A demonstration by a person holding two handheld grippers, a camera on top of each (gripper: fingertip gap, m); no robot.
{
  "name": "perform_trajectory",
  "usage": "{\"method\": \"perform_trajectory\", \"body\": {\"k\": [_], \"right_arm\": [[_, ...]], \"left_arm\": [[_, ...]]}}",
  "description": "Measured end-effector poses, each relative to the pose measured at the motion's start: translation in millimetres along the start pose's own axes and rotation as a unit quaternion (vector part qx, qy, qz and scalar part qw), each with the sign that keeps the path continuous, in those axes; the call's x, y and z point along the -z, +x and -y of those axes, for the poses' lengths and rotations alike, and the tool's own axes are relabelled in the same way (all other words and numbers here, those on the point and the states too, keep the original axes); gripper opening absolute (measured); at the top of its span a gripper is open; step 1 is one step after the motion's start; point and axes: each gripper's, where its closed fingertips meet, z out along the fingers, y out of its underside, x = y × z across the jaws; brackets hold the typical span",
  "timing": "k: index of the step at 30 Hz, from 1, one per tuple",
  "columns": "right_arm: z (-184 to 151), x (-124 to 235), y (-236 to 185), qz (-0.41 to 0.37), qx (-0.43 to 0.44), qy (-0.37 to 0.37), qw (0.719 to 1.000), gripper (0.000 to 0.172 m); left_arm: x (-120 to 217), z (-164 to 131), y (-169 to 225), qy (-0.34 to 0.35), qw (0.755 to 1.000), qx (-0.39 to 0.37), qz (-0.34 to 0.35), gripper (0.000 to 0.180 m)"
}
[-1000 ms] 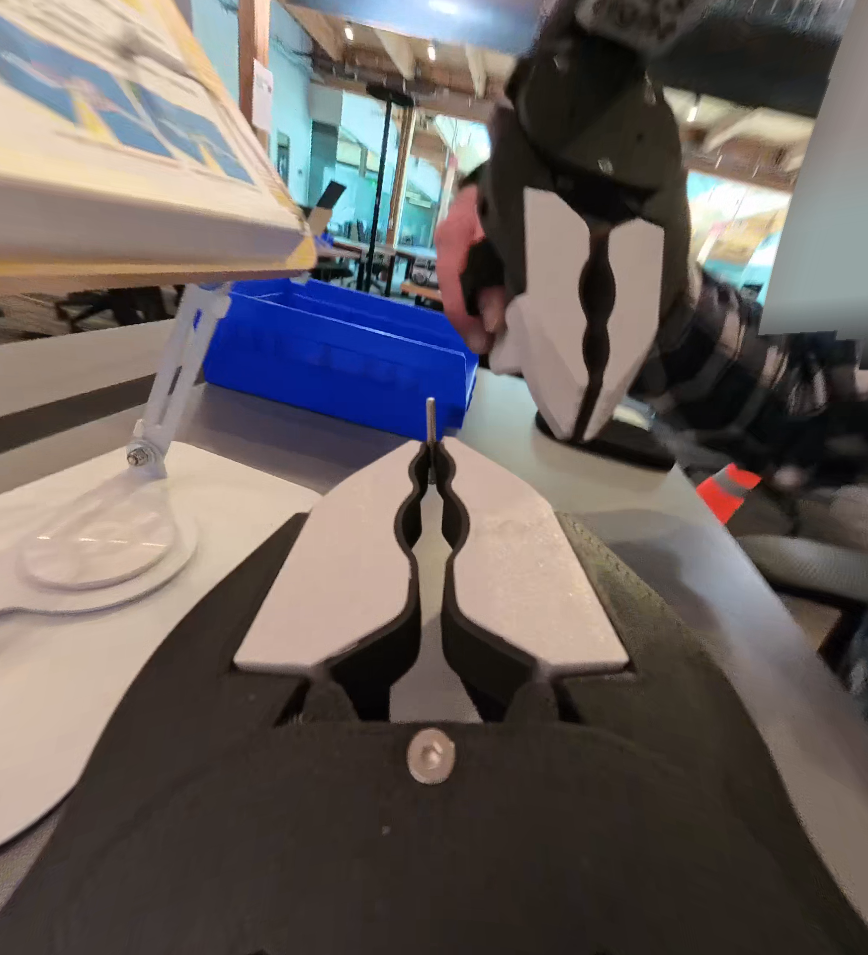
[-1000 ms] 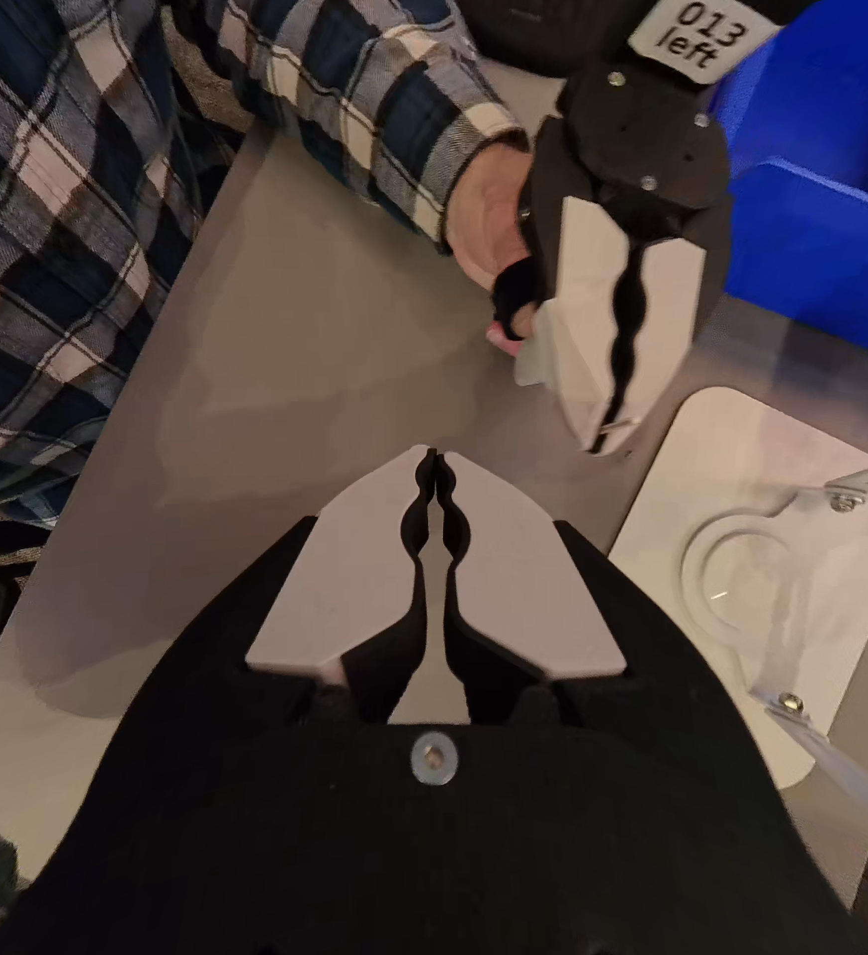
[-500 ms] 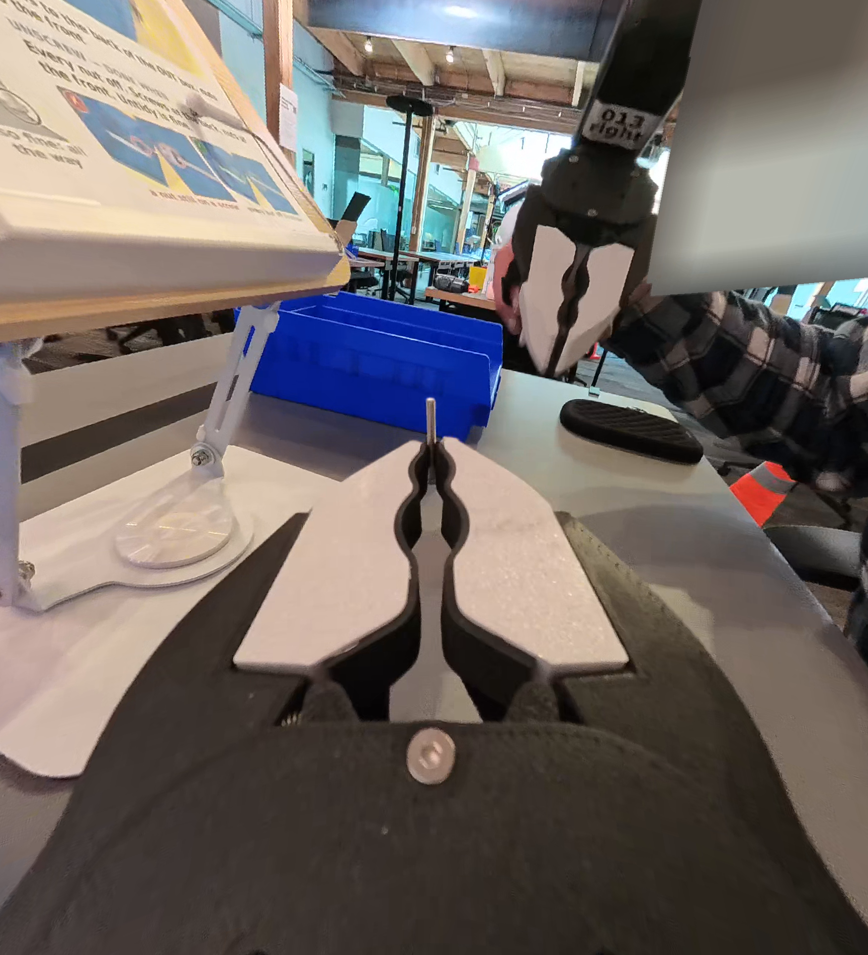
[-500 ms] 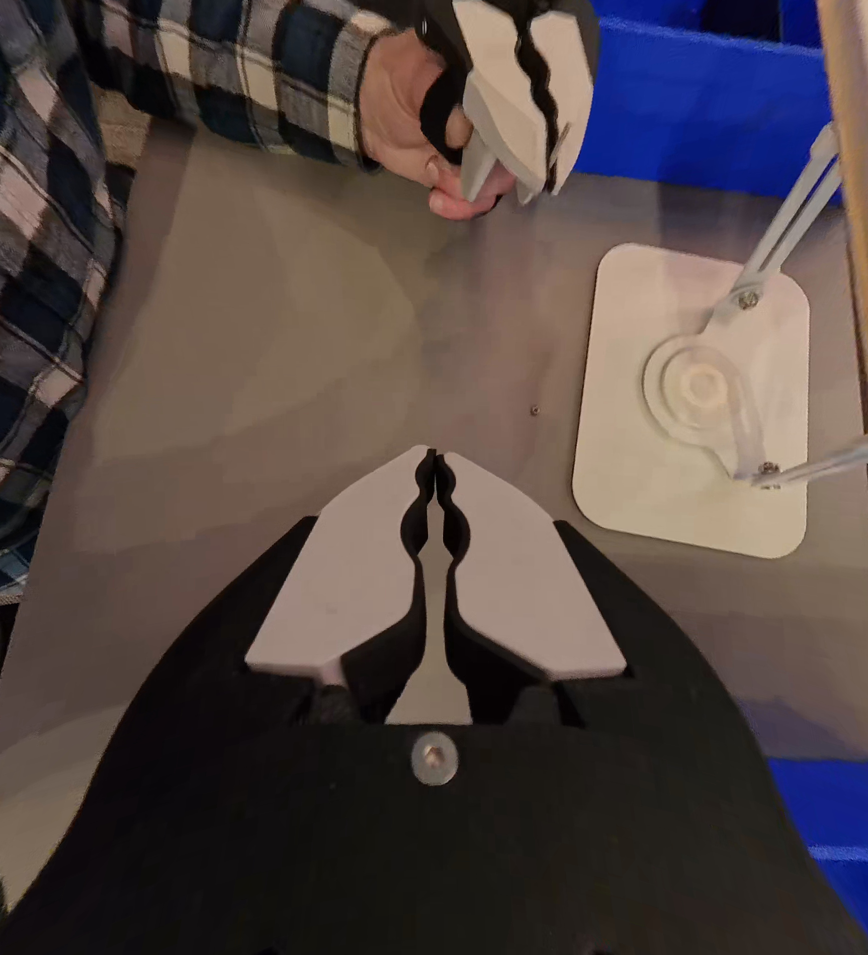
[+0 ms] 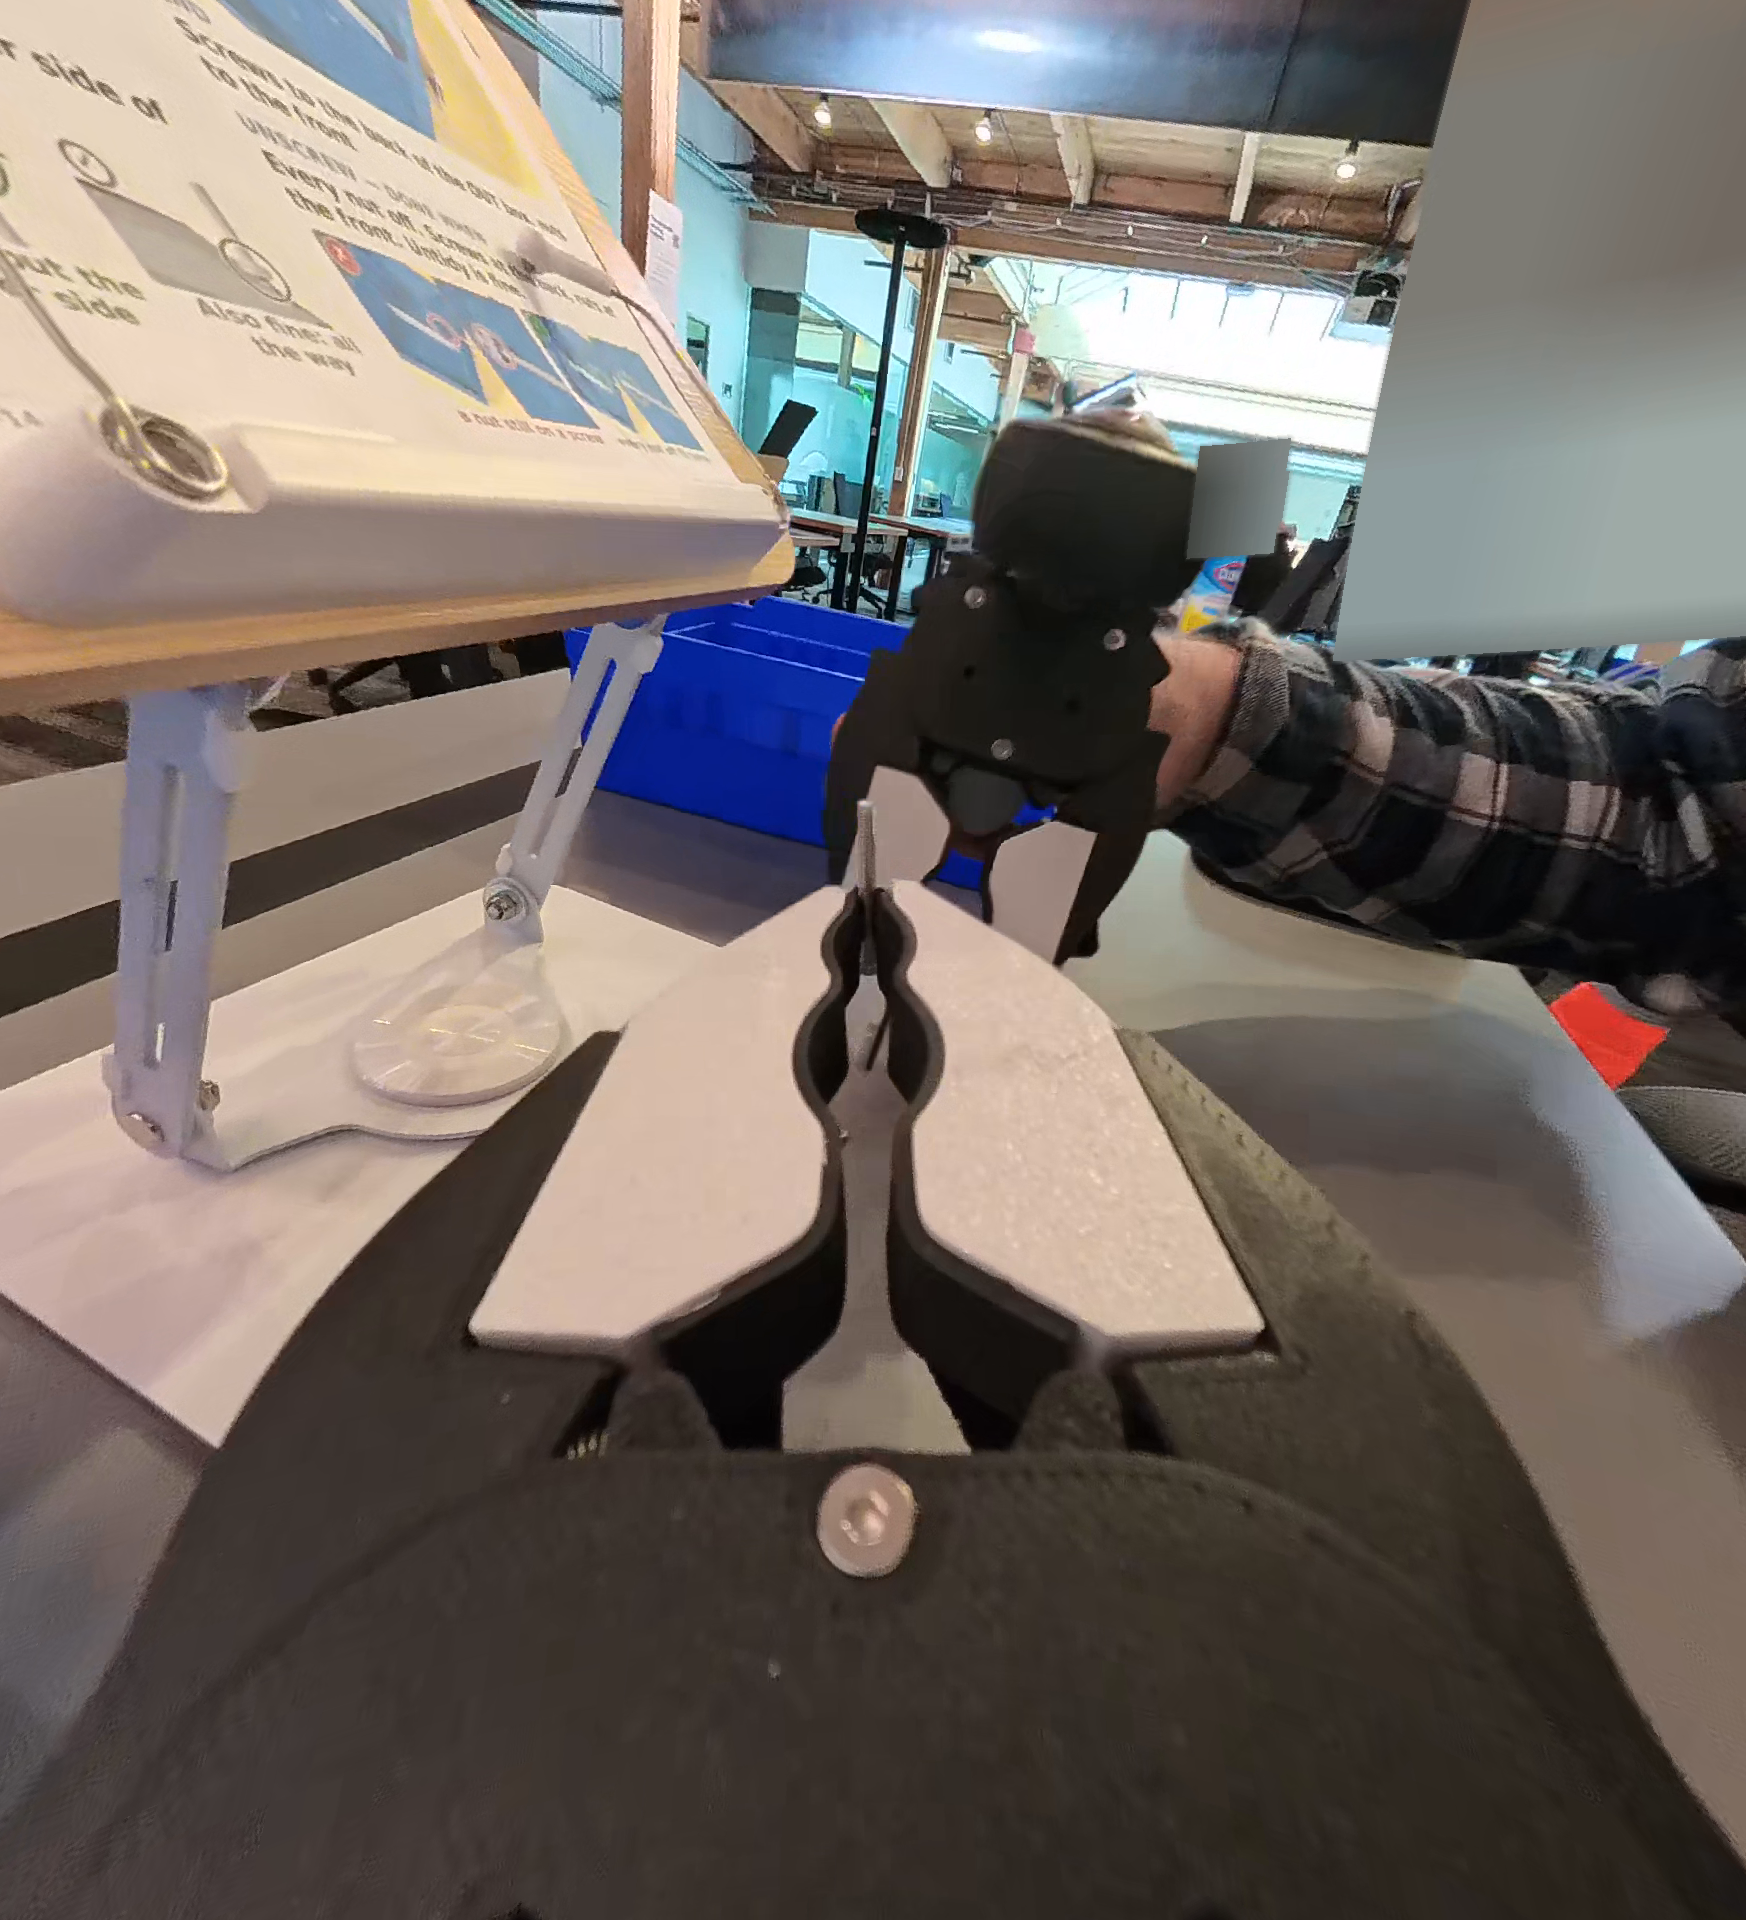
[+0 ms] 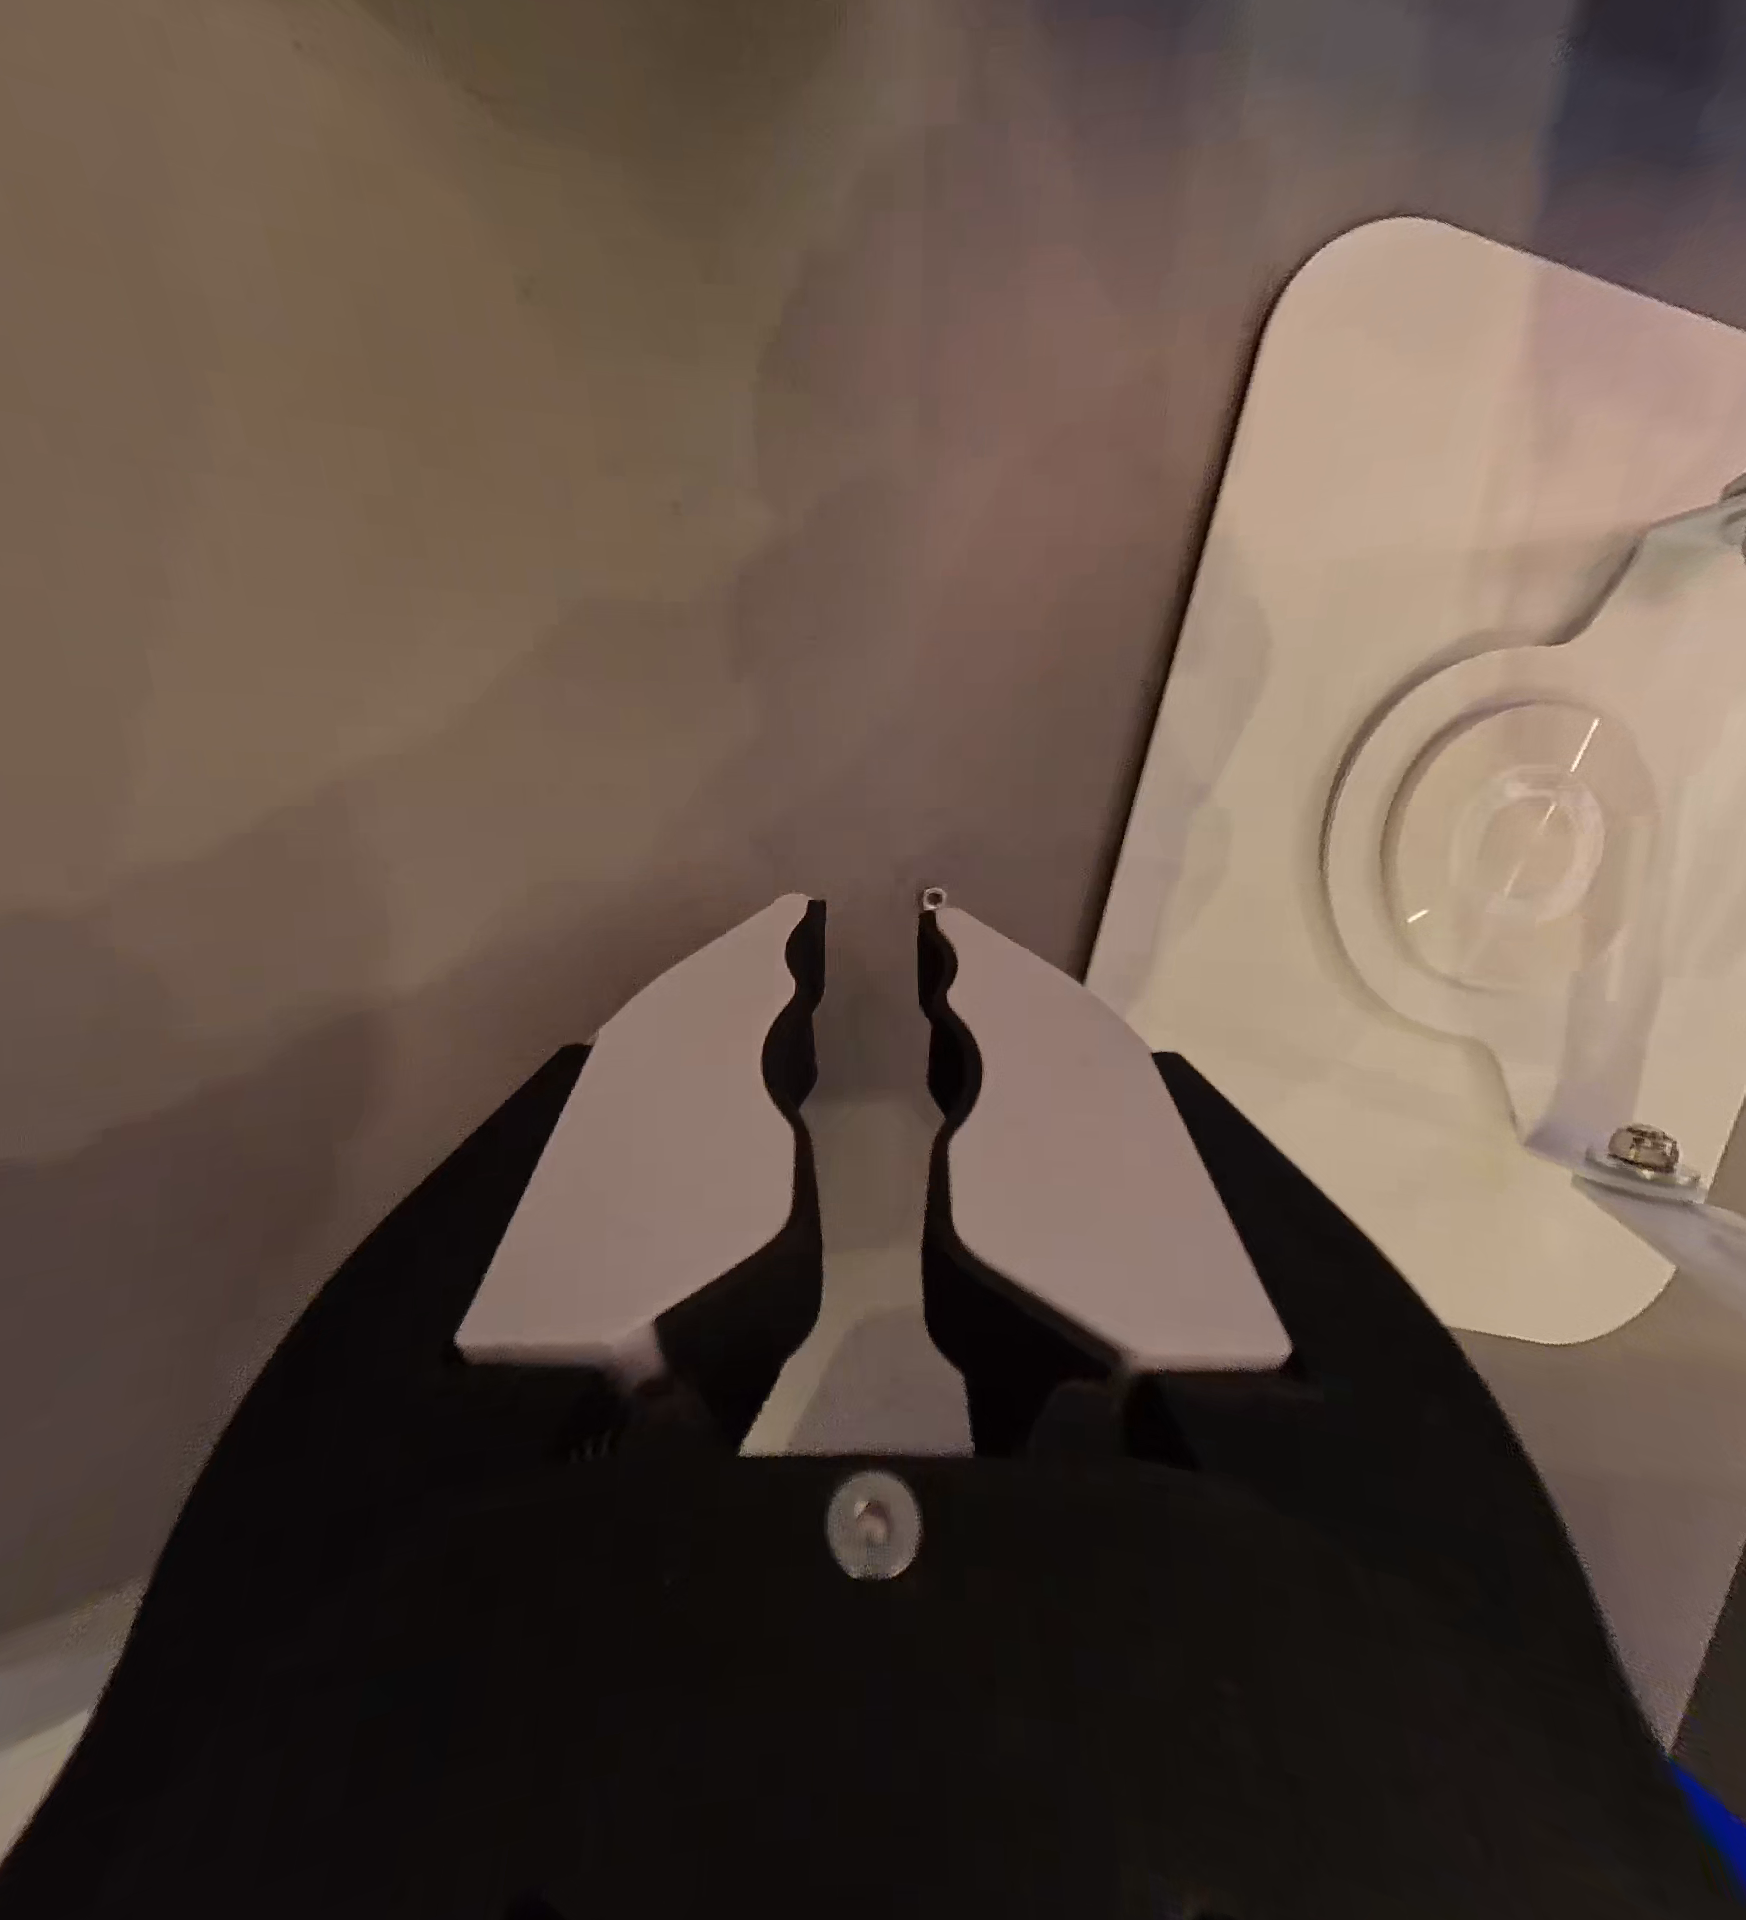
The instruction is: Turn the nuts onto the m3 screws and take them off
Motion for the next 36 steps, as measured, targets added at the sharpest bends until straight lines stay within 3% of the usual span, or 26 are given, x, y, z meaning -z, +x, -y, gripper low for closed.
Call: {"method": "perform_trajectory", "body": {"k": [18,25,30,36], "right_arm": [[-10,-28,12,0.051,-0.011,-0.028,0.998,0.010],[-10,-27,15,0.059,-0.008,-0.028,0.998,0.006],[-16,-12,18,0.033,-0.012,-0.018,0.999,0.017],[-24,-5,13,0.039,-0.003,-0.001,0.999,0.017]], "left_arm": [[3,4,0,0.013,1.000,0.017,-0.007,0.001],[7,8,-3,0.025,0.999,0.026,-0.007,0.002],[8,10,-3,0.029,0.999,0.028,-0.009,0.002],[6,9,-2,0.028,0.999,0.033,-0.014,0.002]]}}
